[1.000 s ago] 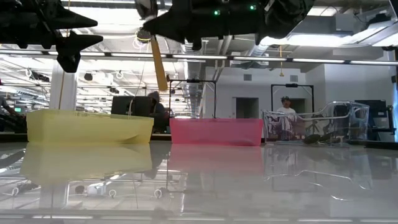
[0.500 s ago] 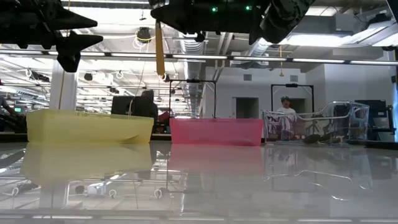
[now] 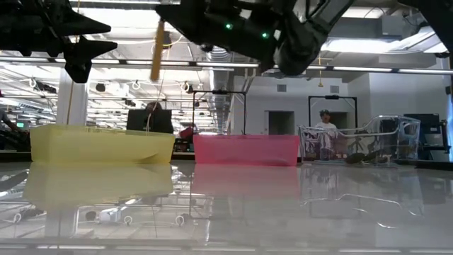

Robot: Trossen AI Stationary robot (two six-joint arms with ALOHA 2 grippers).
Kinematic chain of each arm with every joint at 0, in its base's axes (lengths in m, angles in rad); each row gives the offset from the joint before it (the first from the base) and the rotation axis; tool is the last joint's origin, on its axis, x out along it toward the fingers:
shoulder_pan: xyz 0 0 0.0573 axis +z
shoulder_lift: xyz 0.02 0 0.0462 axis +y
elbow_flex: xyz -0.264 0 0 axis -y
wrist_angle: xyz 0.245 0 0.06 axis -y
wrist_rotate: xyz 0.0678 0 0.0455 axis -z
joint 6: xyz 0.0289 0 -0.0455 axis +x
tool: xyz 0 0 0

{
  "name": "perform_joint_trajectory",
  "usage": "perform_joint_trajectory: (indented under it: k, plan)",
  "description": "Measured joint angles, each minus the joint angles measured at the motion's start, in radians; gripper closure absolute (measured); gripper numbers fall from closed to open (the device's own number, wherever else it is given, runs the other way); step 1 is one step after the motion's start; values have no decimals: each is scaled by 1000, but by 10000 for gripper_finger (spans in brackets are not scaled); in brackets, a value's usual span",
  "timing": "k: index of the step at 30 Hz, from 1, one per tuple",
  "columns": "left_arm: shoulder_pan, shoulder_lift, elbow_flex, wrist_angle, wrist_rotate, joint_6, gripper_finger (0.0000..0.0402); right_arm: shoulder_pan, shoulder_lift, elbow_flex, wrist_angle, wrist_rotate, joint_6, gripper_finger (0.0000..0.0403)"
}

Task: Sort silverware by color (type)
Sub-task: Put the yellow spoon into the yellow bin

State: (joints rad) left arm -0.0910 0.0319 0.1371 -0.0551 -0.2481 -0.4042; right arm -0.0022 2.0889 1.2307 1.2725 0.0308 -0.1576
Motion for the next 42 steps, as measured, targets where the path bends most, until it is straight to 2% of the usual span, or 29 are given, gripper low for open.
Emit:
perform_joint_trajectory:
  k: [3,5,18,31,34,42]
  plan:
    - [0,0,0,0,1,0,253,-3,37,53,14,-110,3,377]
    - [0,0,0,0,1,0,253,-6,46,75,14,-147,36,375]
    - [0,0,0,-12,1,3,253,-57,46,94,-33,-147,112,379]
    - [0,0,0,-16,3,-5,253,-116,79,243,-107,-303,128,379]
    - [0,0,0,-17,3,-6,253,-115,73,253,-163,-302,84,379]
    - [0,0,0,-25,0,-7,253,-132,76,252,-150,-304,85,379]
